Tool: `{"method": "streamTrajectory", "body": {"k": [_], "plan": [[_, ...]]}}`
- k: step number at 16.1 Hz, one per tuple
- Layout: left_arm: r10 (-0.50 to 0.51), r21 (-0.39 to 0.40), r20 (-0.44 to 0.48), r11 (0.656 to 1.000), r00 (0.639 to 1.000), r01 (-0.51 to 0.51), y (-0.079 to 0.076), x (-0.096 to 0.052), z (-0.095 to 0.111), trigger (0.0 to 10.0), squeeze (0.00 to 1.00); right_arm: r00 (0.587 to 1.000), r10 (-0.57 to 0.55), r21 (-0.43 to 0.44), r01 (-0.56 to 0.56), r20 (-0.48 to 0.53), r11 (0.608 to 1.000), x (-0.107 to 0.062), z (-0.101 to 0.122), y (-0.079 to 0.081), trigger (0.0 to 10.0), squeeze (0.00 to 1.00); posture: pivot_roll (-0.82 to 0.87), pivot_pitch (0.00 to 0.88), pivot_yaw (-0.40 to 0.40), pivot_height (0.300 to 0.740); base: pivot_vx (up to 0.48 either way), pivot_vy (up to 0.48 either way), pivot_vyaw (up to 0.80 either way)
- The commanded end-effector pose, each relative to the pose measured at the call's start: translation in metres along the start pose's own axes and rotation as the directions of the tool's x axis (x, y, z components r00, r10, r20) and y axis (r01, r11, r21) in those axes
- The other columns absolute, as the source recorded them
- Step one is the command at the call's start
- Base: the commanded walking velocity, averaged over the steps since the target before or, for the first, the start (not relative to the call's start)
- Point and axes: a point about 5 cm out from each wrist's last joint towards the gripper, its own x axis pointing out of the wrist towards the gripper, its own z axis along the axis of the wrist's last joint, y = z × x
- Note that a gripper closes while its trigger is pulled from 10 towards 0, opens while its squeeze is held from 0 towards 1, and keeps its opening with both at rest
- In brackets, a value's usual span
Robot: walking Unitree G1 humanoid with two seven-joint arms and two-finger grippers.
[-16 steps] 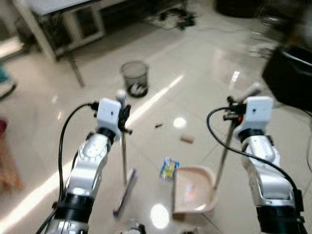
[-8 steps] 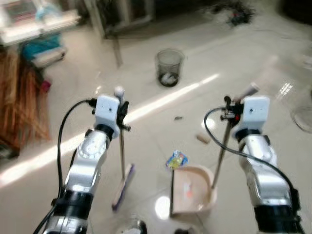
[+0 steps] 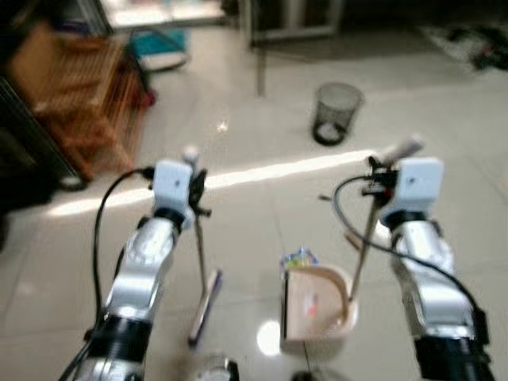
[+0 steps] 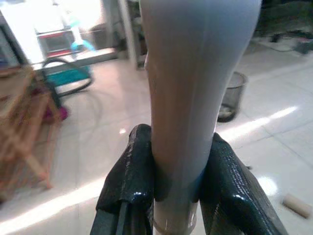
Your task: Sweep floor
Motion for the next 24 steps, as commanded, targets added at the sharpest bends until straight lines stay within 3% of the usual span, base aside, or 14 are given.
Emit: {"method": "streamTrajectory", "body": {"k": [1,6,10,24], "plan": [[0.000,0.029,0.044,1.000,0.999,-0.002,0.000,0.000,0.009,10.0,0.00,0.998,-0.049,0.025,0.047,0.048,0.999,-0.002,0.009,-0.008,10.0,0.00,0.01,0.098,0.071,0.740,0.000,-0.270,0.80],[-0.040,-0.013,0.059,0.999,0.997,0.041,-0.009,0.005,0.014,10.0,0.00,0.997,-0.079,0.036,0.078,0.018,0.996,-0.004,0.003,-0.014,10.0,0.00,0.00,0.090,0.072,0.740,0.000,0.000,0.00],[-0.045,0.026,0.117,0.999,0.992,0.043,-0.011,0.009,0.022,10.0,0.00,0.991,-0.135,0.085,0.135,-0.014,0.987,-0.004,-0.003,-0.020,10.0,0.00,0.01,0.092,0.071,0.740,0.000,0.000,-0.52],[-0.055,0.001,0.126,0.998,0.991,0.055,-0.008,0.010,0.022,10.0,0.00,0.991,-0.132,0.086,0.132,-0.007,0.988,-0.004,-0.001,-0.018,10.0,0.00,0.00,0.100,0.069,0.740,0.341,0.000,-0.22]]}}
